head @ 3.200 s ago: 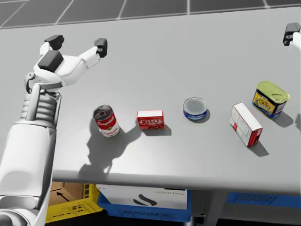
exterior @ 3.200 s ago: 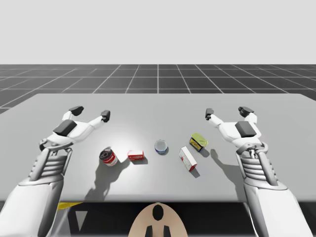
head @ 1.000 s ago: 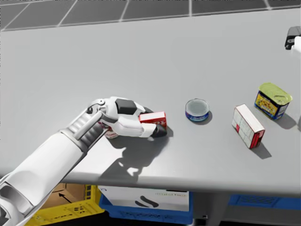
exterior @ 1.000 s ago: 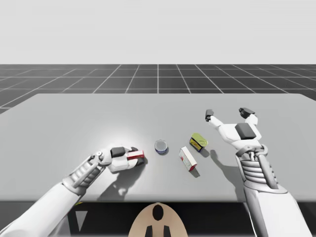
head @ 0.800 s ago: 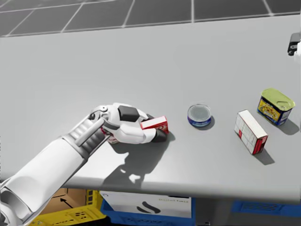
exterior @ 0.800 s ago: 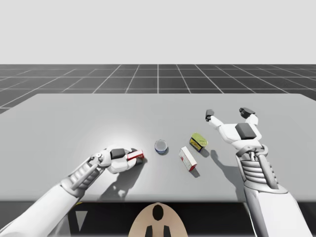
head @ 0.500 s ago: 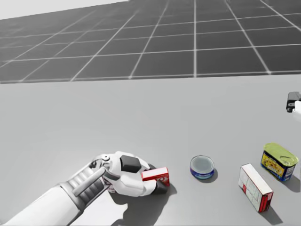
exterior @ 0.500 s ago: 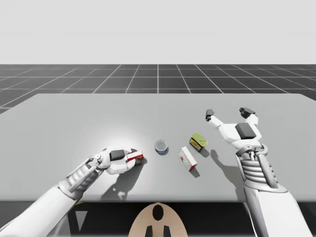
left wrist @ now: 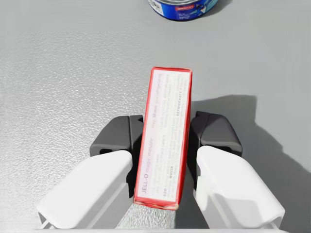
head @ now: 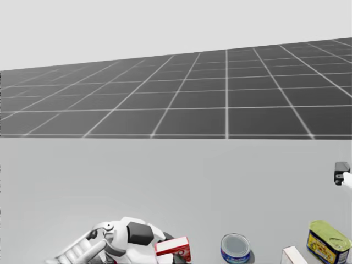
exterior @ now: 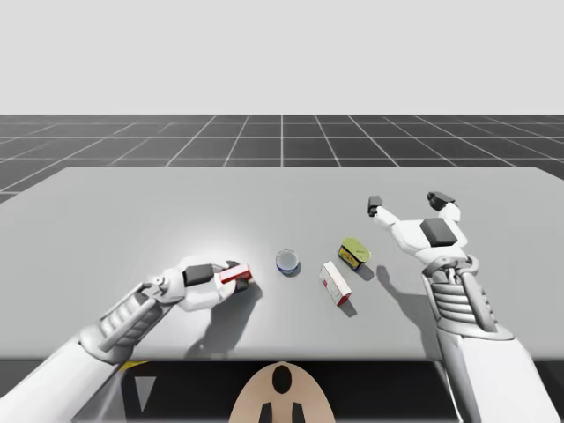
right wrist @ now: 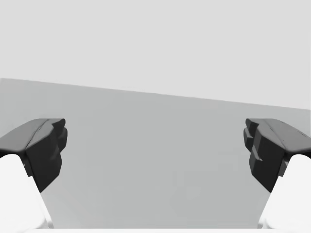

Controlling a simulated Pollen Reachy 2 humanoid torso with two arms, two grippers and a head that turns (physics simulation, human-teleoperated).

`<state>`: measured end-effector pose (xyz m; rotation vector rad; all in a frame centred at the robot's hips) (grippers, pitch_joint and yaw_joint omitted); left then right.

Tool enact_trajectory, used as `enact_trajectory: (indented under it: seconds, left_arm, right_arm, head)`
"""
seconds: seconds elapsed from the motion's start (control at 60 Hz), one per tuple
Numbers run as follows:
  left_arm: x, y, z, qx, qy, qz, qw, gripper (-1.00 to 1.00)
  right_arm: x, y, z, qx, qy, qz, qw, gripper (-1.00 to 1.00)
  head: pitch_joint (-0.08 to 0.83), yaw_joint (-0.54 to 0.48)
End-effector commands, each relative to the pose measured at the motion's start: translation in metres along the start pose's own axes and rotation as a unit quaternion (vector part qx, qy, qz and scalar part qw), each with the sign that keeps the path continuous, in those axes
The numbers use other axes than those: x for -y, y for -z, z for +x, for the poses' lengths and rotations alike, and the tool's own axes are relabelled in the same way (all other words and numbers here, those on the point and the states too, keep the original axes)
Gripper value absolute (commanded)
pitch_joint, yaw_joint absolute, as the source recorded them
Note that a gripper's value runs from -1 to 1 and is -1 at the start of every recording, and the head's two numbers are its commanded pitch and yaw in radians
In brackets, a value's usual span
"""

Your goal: Grasp the gelatin box and hold it up.

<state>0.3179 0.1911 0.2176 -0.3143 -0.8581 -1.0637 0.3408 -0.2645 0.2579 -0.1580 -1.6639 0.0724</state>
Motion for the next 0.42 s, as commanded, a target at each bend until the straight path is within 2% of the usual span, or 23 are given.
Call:
enact_trajectory:
  seconds: [0.017,0.2,0.267,0.317,0.333,0.383,0.417]
  left_arm:
    - [-0.01,-0.032,0.027,0.027,0.026,0.019,0.999,1.0]
    - [-0.02,-0.071,0.057,0.078,0.043,0.068,0.994,1.0]
    - [-0.023,-0.096,0.079,0.119,0.061,0.105,0.986,1.0]
    - [-0.023,-0.105,0.088,0.134,0.066,0.119,0.982,1.0]
    - [-0.022,-0.115,0.097,0.152,0.07,0.127,0.978,1.0]
    - [-0.022,-0.125,0.106,0.17,0.075,0.136,0.973,1.0]
    - [-0.021,-0.136,0.117,0.195,0.078,0.149,0.966,1.0]
  right_arm:
    - [0.003,0.0,-0.001,-0.006,-0.005,0.006,1.0,-1.0]
    - [0.004,0.001,-0.003,-0.01,-0.012,0.01,0.9998,-1.0]
    - [0.004,0.002,-0.005,-0.011,-0.016,0.013,0.9997,-1.0]
    - [0.004,0.002,-0.006,-0.011,-0.023,0.012,0.9996,-1.0]
    - [0.003,0.003,-0.007,-0.011,-0.024,0.012,0.9996,-1.0]
    - [0.003,0.003,-0.008,-0.011,-0.027,0.013,0.9995,-1.0]
    - [0.002,0.004,-0.009,-0.011,-0.032,0.013,0.9993,-1.0]
  head:
    - [0.275,0.2]
    - [0.271,0.21]
    - [0.264,0.21]
    - [0.261,0.21]
    - [0.26,0.21]
    - [0.258,0.21]
    - [0.257,0.21]
